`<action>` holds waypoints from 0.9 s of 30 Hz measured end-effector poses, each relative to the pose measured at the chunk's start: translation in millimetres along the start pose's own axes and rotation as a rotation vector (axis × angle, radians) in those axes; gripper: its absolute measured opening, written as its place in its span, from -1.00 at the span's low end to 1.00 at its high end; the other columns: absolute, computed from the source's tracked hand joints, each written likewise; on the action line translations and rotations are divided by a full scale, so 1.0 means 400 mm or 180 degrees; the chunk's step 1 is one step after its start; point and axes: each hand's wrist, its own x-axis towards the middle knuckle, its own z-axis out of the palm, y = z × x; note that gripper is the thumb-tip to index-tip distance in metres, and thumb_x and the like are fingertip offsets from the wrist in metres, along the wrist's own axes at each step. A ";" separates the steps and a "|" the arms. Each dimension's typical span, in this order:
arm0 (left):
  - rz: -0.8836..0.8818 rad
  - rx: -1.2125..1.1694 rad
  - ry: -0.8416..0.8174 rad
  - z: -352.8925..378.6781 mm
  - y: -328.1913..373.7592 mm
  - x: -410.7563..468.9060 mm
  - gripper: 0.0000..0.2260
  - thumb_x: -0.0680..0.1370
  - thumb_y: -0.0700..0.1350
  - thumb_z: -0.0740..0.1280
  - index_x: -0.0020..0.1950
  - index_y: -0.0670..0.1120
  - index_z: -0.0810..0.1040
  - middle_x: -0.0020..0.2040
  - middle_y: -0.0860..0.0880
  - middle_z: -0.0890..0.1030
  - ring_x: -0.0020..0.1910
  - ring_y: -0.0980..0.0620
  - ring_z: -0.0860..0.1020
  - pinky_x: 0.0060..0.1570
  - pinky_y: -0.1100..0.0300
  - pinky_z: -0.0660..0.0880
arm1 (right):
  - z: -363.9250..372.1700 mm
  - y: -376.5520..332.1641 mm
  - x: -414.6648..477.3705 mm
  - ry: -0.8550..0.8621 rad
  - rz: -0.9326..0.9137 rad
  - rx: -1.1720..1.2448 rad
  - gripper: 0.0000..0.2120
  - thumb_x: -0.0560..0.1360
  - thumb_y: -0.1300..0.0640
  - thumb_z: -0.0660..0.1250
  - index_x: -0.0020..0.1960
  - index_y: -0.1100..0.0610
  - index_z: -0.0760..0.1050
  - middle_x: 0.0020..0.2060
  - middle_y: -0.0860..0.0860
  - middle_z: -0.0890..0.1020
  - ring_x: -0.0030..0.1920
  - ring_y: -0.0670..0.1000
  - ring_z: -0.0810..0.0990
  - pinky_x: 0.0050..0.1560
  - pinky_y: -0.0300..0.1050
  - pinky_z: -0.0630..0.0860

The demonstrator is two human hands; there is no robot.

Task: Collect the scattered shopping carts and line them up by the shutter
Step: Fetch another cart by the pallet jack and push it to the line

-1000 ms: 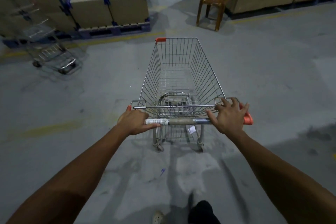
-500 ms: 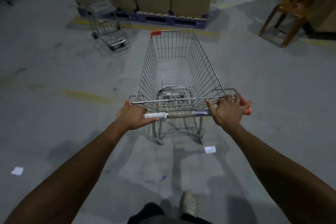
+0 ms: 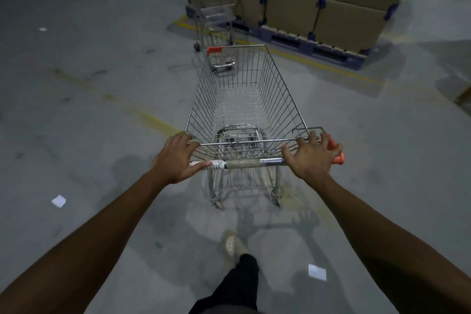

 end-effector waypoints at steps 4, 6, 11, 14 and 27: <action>-0.0637 0.0278 -0.0498 -0.025 -0.097 0.077 -0.14 0.46 0.57 -0.15 0.48 0.03 0.38 0.50 -0.09 0.37 0.53 -0.15 0.21 0.43 -0.29 0.14 | -0.014 -0.081 0.197 0.0013 -0.0404 -0.0064 -0.17 0.45 -0.53 -0.17 0.32 -0.07 0.57 0.52 0.15 0.29 0.47 0.24 0.23 0.29 0.34 0.18; -0.0826 0.0158 -0.0547 -0.038 -0.141 0.116 -0.08 0.41 0.60 -0.22 0.50 0.05 0.35 0.52 -0.06 0.34 0.54 -0.13 0.18 0.45 -0.27 0.10 | -0.024 -0.118 0.297 -0.0010 -0.0627 -0.0135 -0.17 0.45 -0.56 -0.19 0.28 -0.11 0.59 0.52 0.13 0.28 0.46 0.20 0.24 0.25 0.28 0.21; -0.1034 0.0158 -0.0583 -0.062 -0.254 0.204 0.03 0.31 0.65 -0.30 0.51 0.07 0.33 0.50 -0.02 0.37 0.52 -0.11 0.21 0.40 -0.22 0.17 | -0.043 -0.222 0.525 -0.0159 -0.1213 -0.0319 -0.13 0.43 -0.59 -0.26 0.30 -0.16 0.56 0.49 0.00 0.36 0.42 0.14 0.30 0.20 0.24 0.32; -0.1209 0.0163 -0.0727 -0.067 -0.324 0.259 0.06 0.27 0.68 -0.29 0.55 0.09 0.26 0.53 -0.02 0.33 0.51 -0.08 0.25 0.41 -0.23 0.16 | -0.040 -0.296 0.656 -0.0336 -0.1481 -0.0290 -0.10 0.42 -0.61 -0.30 0.38 -0.15 0.47 0.46 -0.07 0.42 0.43 0.12 0.34 0.21 0.24 0.34; -0.2000 0.0215 -0.0601 -0.065 -0.704 0.598 -0.03 0.35 0.66 -0.19 0.54 0.09 0.29 0.52 0.00 0.37 0.47 -0.06 0.35 0.44 -0.20 0.16 | -0.043 -0.709 1.275 -0.0306 -0.2292 -0.0261 -0.10 0.42 -0.57 -0.30 0.46 -0.12 0.38 0.42 -0.10 0.47 0.41 0.10 0.38 0.20 0.16 0.33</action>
